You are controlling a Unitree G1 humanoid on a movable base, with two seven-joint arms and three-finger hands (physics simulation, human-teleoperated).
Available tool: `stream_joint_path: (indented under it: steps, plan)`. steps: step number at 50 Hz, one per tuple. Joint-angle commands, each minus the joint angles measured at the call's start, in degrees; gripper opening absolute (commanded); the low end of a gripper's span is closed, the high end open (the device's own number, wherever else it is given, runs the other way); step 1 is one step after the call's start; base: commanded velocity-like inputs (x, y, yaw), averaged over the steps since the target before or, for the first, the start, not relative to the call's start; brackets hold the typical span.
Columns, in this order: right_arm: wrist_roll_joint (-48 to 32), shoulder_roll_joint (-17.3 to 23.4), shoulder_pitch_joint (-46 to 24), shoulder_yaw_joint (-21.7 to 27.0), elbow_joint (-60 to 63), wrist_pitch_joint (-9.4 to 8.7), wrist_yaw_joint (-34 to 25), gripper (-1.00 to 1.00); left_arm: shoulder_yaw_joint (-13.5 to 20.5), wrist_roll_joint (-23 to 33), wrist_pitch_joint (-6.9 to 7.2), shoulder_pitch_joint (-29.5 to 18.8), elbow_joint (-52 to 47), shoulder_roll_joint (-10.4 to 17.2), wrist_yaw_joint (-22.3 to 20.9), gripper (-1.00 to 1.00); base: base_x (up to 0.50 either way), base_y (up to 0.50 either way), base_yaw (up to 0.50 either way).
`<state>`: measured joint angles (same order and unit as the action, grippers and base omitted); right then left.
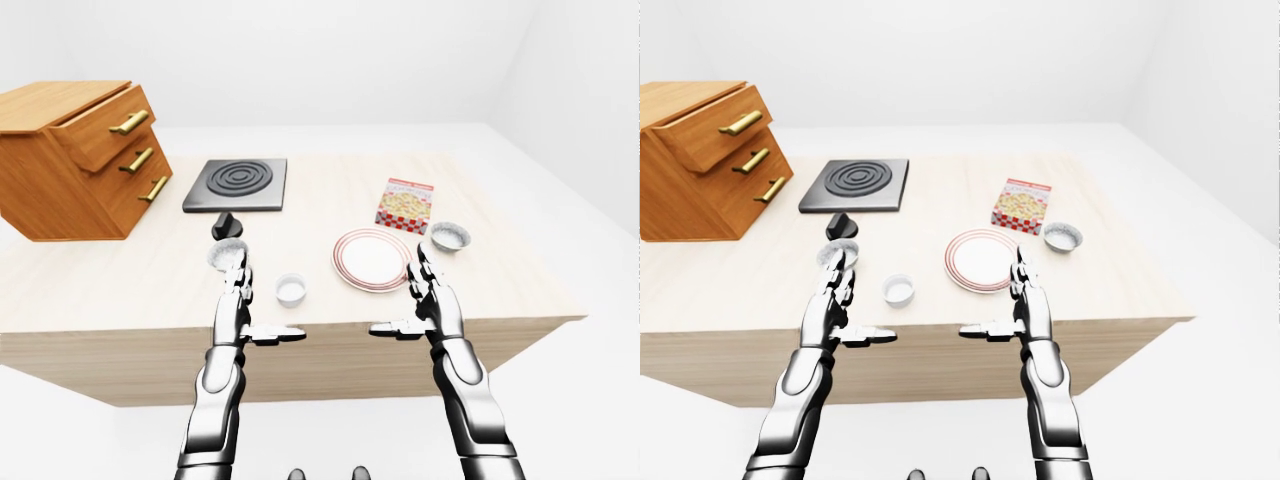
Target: Pick the akita bowl next to the plate and place it on the plate.
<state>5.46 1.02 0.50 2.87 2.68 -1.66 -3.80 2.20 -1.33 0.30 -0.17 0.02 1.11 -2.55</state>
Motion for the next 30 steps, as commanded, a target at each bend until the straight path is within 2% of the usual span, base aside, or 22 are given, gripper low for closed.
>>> stream_joint_path:
  steps: [1, 3, 6, 7, 12, 18, 21, 22, 25, 26, 30]
  plan:
    - [0.25, 0.12, -0.16, 0.12, 0.13, -0.37, -0.21, 1.00, 0.00, -0.14, -0.23, -0.09, 0.30, -0.03, -0.11, 1.00, -0.22, -0.50, 0.00]
    - [0.20, 0.09, -0.24, 0.16, -0.60, 0.25, -0.27, 1.00, 0.00, -0.19, -0.08, -0.06, 0.13, -0.03, -0.10, 1.00, -0.21, -0.50, 0.00]
    - [0.19, 0.09, -0.26, 0.15, -0.50, 0.14, -0.23, 1.00, -0.13, -0.23, 0.71, 0.24, -0.97, -0.08, -0.08, 1.00, -0.21, -0.50, 0.00]
    - [0.19, 0.09, -0.27, 0.15, -0.53, 0.16, -0.23, 1.00, -0.04, -0.25, 0.24, 0.09, -0.34, -0.06, -0.11, 1.00, -0.21, -0.50, 0.00]
    - [0.26, 0.16, -0.35, 0.20, 0.13, -0.56, -0.16, 1.00, -0.05, -0.34, 0.22, 0.16, -0.44, -0.08, -0.15, 1.00, -0.21, -0.50, 0.00]
    - [0.09, 0.09, -0.47, 0.24, -0.83, 0.32, -0.08, 1.00, -0.09, -0.37, 0.32, 0.20, -0.58, -0.10, -0.15, 1.00, -0.21, -0.50, 0.00]
    - [0.15, 0.11, -0.50, 0.28, -0.40, -0.15, 0.11, 1.00, -0.06, -0.42, 0.29, 0.21, -0.54, -0.08, -0.20, 1.00, -0.18, -0.47, 0.00]
    - [0.13, 0.11, -0.59, 0.33, -0.85, 0.22, 0.13, 1.00, -0.06, -0.44, 0.42, 0.23, -0.70, -0.07, -0.19, 1.00, -0.12, -0.37, 0.00]
    - [-1.25, 0.18, -0.86, -0.14, -1.05, 0.03, 0.78, 1.00, 0.01, -0.50, -0.09, 0.14, -0.08, -0.06, -0.24, 1.00, 0.00, 0.00, 0.00]
    - [-1.23, 0.18, -0.76, -0.17, -0.38, -0.64, 0.80, 1.00, -0.01, -0.51, 0.34, 0.25, -0.60, -0.07, -0.18, 1.00, 0.00, 0.00, 0.00]
    - [-1.22, 0.19, -0.96, 0.00, -1.04, -0.39, 0.73, 1.00, -0.06, -0.50, 0.33, 0.37, -0.70, -0.11, -0.15, 1.00, 0.00, 0.00, 0.00]
